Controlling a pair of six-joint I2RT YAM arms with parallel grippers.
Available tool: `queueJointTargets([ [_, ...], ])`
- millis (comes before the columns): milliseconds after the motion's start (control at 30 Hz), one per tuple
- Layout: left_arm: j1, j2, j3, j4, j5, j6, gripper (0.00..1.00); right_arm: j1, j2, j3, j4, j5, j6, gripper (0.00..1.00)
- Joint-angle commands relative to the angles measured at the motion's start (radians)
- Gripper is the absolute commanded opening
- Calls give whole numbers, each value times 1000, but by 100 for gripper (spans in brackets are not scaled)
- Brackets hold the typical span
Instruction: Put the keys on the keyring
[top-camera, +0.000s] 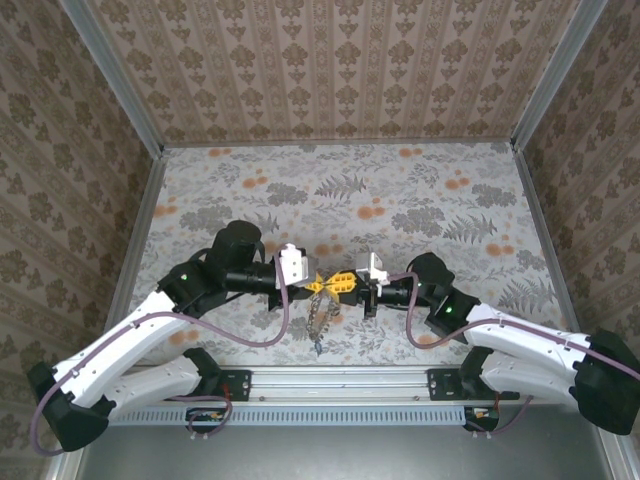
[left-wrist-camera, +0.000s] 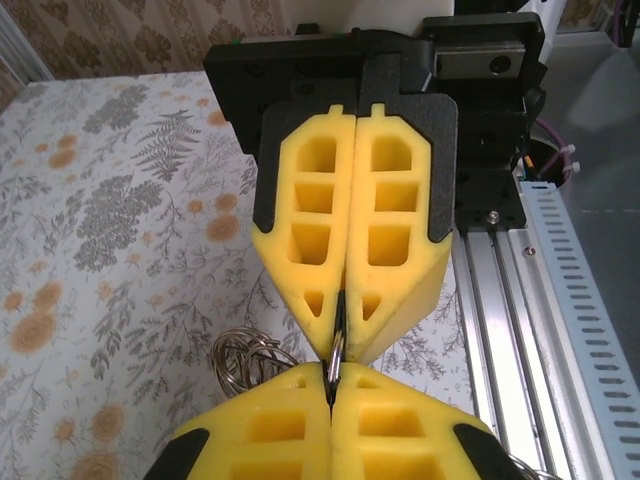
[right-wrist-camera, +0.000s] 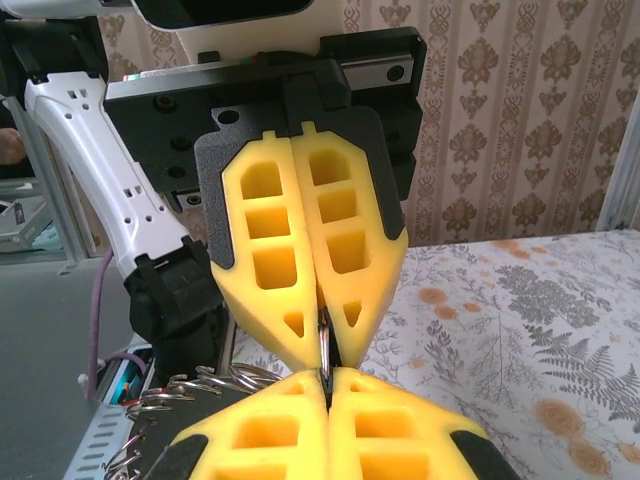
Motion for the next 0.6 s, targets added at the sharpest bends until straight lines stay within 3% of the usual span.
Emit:
queueJointTargets([
  [0, -7, -17, 11, -23, -7, 21, 0, 16, -22, 33, -1, 10, -47, 0],
  [200, -9, 12, 115, -215, -64, 108, 0, 17, -58, 153, -495, -12, -283, 0],
  [267, -12, 36, 151, -268, -77, 130, 0, 16, -46, 189, -591, -6, -316, 7],
  [333, -20, 62, 187, -314, -110, 146, 0, 16, -36, 211, -638, 3, -324, 15],
  [567, -77, 175, 322, -501, -235, 214, 0, 17, 2, 252, -659, 29, -280, 22],
])
